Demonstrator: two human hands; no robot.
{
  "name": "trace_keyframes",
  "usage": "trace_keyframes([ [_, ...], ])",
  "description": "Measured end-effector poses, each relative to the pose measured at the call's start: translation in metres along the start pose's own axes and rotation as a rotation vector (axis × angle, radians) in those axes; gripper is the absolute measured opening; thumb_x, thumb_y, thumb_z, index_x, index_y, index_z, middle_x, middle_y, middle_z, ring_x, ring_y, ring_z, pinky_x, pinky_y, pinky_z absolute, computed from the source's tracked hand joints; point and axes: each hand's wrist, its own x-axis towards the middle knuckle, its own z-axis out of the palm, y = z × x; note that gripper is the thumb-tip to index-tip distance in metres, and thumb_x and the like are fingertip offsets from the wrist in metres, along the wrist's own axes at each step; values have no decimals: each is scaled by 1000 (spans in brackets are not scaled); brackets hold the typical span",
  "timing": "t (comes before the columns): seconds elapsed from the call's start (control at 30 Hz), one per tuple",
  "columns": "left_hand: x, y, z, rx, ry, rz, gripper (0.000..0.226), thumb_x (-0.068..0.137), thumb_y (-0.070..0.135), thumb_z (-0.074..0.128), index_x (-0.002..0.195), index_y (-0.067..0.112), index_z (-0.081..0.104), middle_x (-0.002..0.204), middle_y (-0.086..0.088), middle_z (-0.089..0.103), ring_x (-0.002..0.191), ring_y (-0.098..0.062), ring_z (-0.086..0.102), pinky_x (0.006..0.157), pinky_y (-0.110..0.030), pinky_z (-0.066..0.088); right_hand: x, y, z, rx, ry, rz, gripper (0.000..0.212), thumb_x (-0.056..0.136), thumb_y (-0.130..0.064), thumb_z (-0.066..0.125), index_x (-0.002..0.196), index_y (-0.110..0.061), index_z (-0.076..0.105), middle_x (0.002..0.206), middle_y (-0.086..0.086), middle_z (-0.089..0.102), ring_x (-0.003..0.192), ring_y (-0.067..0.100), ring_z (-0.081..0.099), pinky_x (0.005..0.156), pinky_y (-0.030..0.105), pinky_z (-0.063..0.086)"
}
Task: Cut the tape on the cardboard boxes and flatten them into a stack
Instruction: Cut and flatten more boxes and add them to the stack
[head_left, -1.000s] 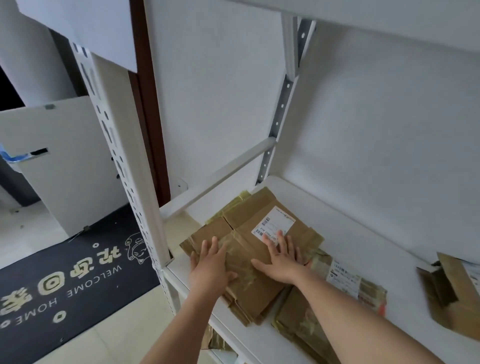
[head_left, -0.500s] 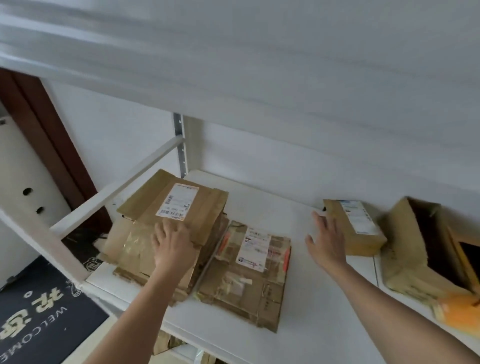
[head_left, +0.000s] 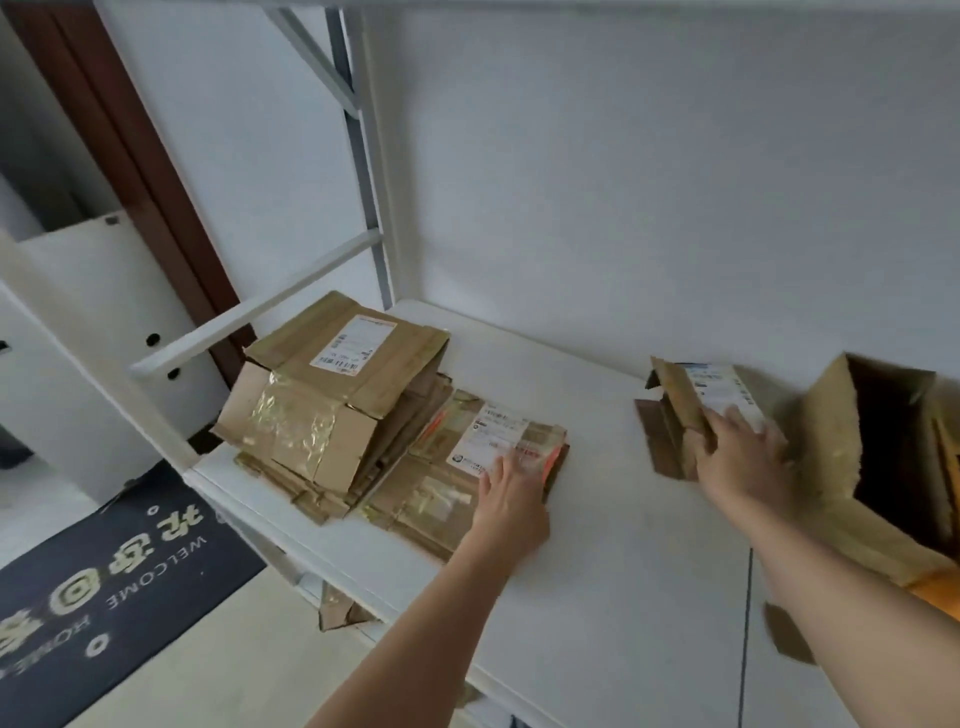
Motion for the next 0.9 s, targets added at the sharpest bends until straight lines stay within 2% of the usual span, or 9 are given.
trace_keyframes([
  [0.07,-3,8,5,-20,20,-2,53,95,11,51,146,11,36,163,-16,4,151,-31,4,122,-44,5,-12,-5,-9,53,57,-55,40,99,-37,40,136,-29,54,144,3,48,136,42,29,105,63,34],
  [0.23,-23,20,12,-91,16,-13,51,101,19,49,148,10,33,162,-13,10,149,-33,16,121,-47,19,-86,-2,-7,214,112,-254,31,95,-25,59,125,-18,66,135,9,61,137,41,32,100,57,42],
  [0.4,-45,29,8,-292,92,-41,50,105,26,40,150,7,30,154,-12,30,141,-28,33,113,-39,30,-148,38,-11,145,-133,-353,51,87,-23,70,132,-41,54,151,-17,40,147,22,23,110,68,25],
  [0.5,-49,36,11,-432,67,-59,49,105,35,37,145,7,38,145,-16,46,131,-32,44,109,-43,37,-167,49,-37,380,-206,-404,49,78,-12,75,113,-44,61,136,-30,48,136,13,38,111,52,32],
  [0.57,-52,42,19,-549,-13,-92,54,105,40,37,148,8,35,151,-13,41,138,-30,40,113,-44,33,-176,51,-50,658,-284,-298,42,77,-8,73,103,-39,63,132,-25,51,131,6,41,108,35,34],
  [0.63,-55,50,31,-627,-92,-111,58,104,40,39,153,12,29,153,-10,39,139,-27,38,112,-39,32,-184,52,-58,861,-250,-110,51,75,8,58,102,-35,66,135,-18,50,133,8,38,100,31,38],
  [0.7,-60,53,46,-666,-143,-116,55,104,36,43,153,14,30,145,-8,47,129,-25,49,105,-36,42,-192,52,-65,1066,-229,169,60,76,17,42,107,-29,64,130,-8,51,128,19,45,86,31,42],
  [0.77,-65,53,61,-692,-181,-102,47,103,29,44,148,17,39,129,-6,59,112,-23,61,92,-34,54,-203,50,-73,1299,-276,409,55,86,10,35,123,-24,57,125,1,54,114,20,53,91,37,45],
  [0.9,-81,53,66,-763,-177,-59,40,98,4,49,136,18,49,117,-2,62,99,-16,63,71,-23,58,-223,52,-83,1303,-297,450,44,104,-21,41,147,-30,38,136,1,53,115,17,53,107,45,41],
])
